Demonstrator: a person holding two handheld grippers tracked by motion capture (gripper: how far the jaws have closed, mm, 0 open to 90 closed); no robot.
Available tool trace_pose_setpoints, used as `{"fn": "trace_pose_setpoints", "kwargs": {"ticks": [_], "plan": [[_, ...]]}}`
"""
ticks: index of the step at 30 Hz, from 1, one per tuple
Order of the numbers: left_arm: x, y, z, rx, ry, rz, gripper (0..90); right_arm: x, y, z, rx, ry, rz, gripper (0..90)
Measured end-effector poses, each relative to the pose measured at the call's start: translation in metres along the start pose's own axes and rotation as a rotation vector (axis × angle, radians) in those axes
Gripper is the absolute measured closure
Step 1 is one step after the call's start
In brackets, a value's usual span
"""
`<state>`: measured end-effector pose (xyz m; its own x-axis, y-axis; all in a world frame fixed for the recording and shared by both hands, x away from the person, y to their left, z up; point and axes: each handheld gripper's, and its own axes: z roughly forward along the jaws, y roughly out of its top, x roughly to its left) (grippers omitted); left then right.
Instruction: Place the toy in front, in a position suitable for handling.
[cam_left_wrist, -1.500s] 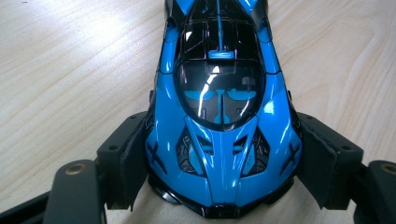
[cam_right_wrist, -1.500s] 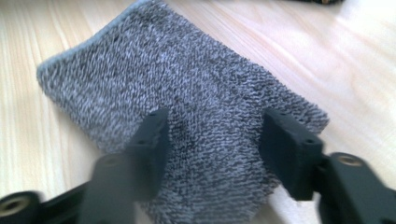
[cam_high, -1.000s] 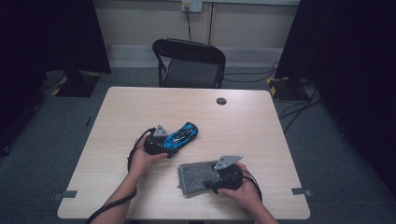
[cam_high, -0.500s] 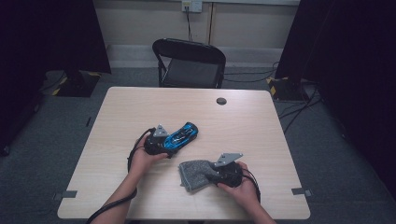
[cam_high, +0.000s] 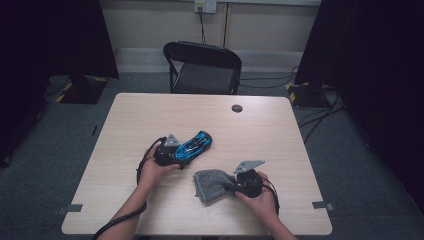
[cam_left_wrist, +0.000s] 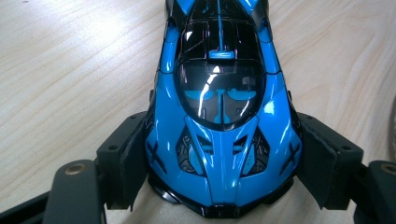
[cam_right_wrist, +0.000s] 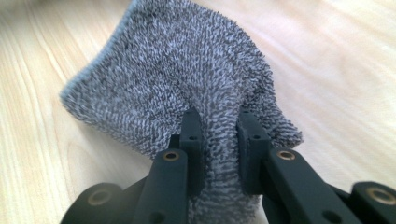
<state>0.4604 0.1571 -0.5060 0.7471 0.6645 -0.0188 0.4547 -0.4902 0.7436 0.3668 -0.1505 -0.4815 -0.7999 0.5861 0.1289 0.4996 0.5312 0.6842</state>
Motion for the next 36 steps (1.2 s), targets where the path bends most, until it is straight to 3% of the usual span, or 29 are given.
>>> {"fn": "trace_pose_setpoints", "kwargs": {"ticks": [4,8,12,15,20,24,26,29,36], "plan": [[0.0,0.0,0.0,0.001,-0.001,0.0,25.5,-0.012,0.012,-0.015,-0.048,-0.009,0.031,75.8],[0.0,0.0,0.0,0.002,0.0,0.003,25.4,-0.027,0.038,-0.023,-0.105,-0.014,0.056,75.7],[0.0,0.0,0.0,0.001,-0.002,0.0,25.4,-0.035,0.067,-0.019,-0.124,-0.032,0.049,75.7],[0.0,0.0,0.0,0.002,-0.001,0.002,25.4,-0.04,0.092,-0.004,-0.125,-0.032,0.055,75.7],[0.0,0.0,0.0,0.002,-0.003,0.001,25.3,-0.037,0.122,0.026,-0.086,-0.057,0.015,75.6],[0.0,0.0,0.0,0.002,-0.001,0.002,25.3,-0.03,0.135,0.062,-0.005,-0.063,-0.017,75.5],[0.0,0.0,0.0,0.003,0.0,0.002,25.3,-0.028,0.135,0.067,0.004,-0.048,-0.019,75.5],[0.0,0.0,0.0,0.004,0.0,0.001,25.3,-0.02,0.138,0.078,0.043,-0.084,-0.068,75.3],[0.0,0.0,0.0,0.004,0.001,0.0,25.3,-0.024,0.141,0.083,0.073,-0.127,-0.076,75.4]]}}
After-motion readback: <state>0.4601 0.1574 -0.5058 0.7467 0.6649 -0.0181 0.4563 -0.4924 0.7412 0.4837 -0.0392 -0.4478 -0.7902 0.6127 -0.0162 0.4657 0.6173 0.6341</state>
